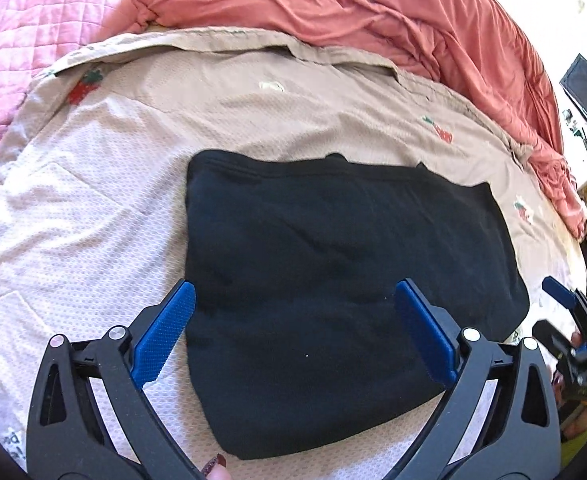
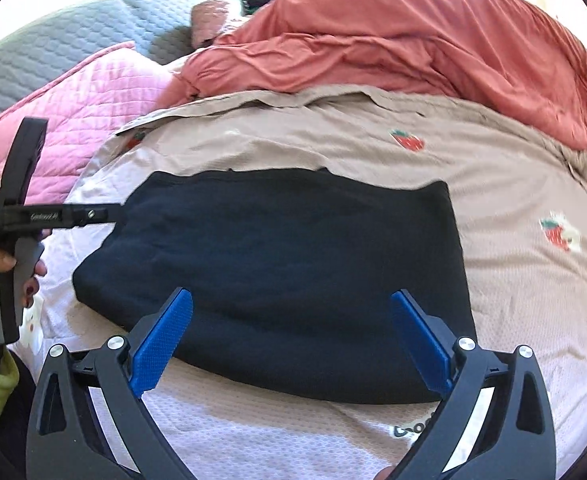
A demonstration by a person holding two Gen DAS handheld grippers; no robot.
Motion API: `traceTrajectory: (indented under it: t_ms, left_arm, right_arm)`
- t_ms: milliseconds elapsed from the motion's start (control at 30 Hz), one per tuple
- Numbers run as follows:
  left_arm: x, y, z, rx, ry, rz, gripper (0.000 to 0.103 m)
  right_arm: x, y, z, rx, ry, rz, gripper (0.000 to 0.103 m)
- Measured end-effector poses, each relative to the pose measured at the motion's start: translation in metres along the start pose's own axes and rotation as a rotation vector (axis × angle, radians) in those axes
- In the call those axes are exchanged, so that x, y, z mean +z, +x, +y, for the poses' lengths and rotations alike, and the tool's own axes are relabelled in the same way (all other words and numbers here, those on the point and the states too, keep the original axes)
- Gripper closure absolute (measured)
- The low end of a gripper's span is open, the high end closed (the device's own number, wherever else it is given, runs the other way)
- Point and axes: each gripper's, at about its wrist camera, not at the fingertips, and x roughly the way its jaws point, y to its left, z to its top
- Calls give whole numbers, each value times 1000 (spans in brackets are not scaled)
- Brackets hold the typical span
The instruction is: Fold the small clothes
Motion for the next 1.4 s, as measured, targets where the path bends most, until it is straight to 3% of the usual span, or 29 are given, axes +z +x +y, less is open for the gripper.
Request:
traceTrajectory:
  t_ms: [367,667,867,1133,1400]
  left_arm:
    - [9,-22,14,80,12,-59,9]
    - [17,-25,65,108,-121,-67,10]
    - [18,-5,83,38,-216,-19,10]
    - [18,4,90,-4,-265,-4,10]
    - [18,22,98,-47,-321,39,10]
  right_arm:
    - [11,3,60,41,-115,-25,4]
    - [10,34,134,103,-268,22,4]
    - [-9,58,178,105,-423,64,4]
    - [-39,86,215,7,-651,62,5]
    - [-43,103,225,-39,-740,13,6]
